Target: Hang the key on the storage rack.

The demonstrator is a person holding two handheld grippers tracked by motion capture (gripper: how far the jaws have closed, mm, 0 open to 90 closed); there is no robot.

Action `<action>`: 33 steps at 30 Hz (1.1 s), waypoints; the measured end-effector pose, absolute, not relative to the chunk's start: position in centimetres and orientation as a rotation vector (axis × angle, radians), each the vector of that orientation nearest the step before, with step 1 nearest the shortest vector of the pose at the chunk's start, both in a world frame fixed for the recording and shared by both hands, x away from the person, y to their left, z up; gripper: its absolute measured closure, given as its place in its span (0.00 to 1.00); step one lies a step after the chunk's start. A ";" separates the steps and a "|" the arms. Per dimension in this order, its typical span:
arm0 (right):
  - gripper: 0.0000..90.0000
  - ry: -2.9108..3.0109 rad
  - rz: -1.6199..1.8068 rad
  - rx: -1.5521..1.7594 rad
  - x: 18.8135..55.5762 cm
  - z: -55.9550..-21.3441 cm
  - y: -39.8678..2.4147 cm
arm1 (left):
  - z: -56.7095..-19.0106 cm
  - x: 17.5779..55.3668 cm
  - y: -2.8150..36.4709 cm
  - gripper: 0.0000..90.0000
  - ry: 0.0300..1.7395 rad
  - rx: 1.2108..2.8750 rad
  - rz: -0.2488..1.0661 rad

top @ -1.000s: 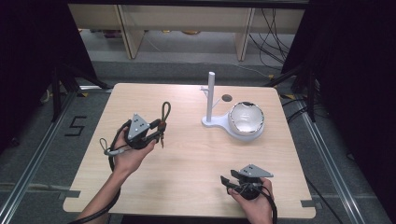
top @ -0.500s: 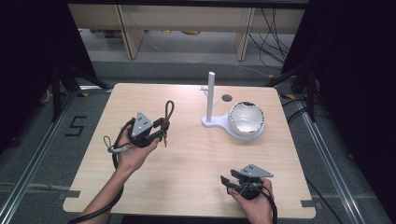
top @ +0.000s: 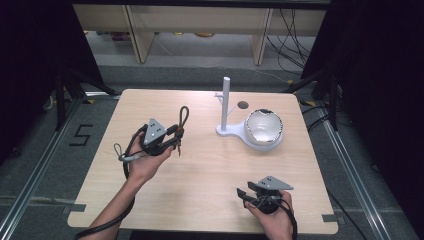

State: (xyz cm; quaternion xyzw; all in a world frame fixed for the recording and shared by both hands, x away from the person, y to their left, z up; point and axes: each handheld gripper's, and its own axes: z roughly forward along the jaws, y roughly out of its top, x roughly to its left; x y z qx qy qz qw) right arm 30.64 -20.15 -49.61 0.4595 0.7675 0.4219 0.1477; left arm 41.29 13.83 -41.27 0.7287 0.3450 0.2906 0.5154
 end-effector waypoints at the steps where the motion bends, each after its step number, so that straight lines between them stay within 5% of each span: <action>1: 0.56 2.207 1.206 1.322 30.6 -49.6 -20.2 | -41.3 41.3 13.8 0.76 0.828 1.753 0.697; 33: 0.56 2.184 1.239 1.303 30.7 -49.7 -20.3 | -40.3 43.2 11.7 0.76 0.771 1.767 0.703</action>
